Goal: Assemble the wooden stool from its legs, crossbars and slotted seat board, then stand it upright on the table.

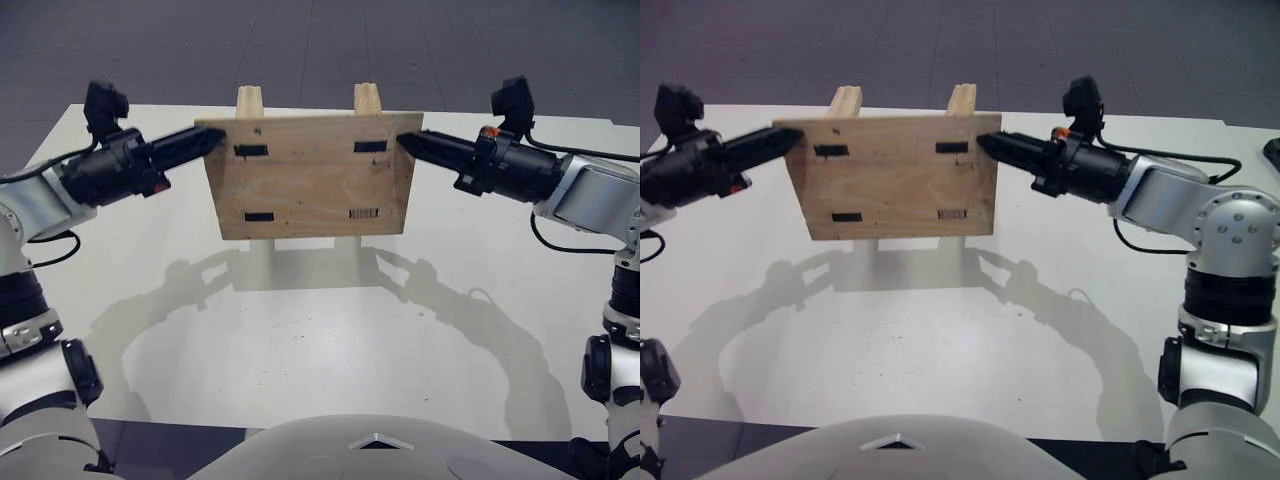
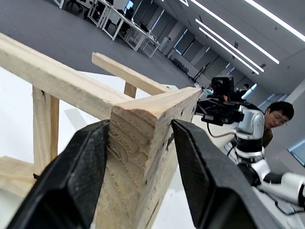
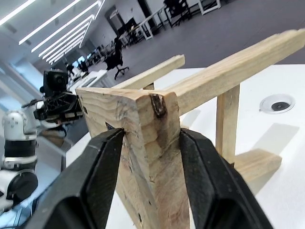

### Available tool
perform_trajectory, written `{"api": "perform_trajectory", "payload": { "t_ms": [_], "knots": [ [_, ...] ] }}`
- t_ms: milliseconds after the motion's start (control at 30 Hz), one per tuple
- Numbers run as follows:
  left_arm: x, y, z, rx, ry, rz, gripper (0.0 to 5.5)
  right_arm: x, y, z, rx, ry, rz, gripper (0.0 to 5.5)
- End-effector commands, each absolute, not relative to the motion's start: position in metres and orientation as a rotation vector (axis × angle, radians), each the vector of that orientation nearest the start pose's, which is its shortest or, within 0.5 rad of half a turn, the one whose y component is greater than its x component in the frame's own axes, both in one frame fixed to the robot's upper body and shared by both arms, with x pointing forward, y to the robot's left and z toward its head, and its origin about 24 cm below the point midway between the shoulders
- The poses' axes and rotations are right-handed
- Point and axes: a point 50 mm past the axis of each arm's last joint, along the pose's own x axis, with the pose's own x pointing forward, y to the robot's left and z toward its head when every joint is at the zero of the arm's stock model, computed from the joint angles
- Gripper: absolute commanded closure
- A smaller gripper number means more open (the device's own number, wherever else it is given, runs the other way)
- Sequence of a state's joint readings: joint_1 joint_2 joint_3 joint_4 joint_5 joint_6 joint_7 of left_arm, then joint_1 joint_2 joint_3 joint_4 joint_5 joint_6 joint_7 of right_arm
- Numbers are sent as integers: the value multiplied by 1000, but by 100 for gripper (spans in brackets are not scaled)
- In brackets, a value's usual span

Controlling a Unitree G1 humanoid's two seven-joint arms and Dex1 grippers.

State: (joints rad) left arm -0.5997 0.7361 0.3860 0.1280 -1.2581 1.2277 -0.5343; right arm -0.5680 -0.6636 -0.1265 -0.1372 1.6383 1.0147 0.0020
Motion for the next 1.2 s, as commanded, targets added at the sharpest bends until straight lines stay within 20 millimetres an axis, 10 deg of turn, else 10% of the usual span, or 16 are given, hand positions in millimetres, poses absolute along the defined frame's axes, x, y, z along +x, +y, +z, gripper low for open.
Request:
{"api": "perform_trajectory", "payload": {
  "t_ms": [33,367,667,1200],
  "knots": [
    [317,154,270,-882,225,-1125,345,261,-81,268,954,217,1139,363],
    [386,149,231,-1269,427,-567,397,325,-56,273,1411,358,686,417],
    [398,145,211,-1287,497,-419,550,361,-63,217,1450,530,304,417],
    [364,165,212,-1035,28,-556,347,343,-102,198,1250,235,378,133]
  ]
}}
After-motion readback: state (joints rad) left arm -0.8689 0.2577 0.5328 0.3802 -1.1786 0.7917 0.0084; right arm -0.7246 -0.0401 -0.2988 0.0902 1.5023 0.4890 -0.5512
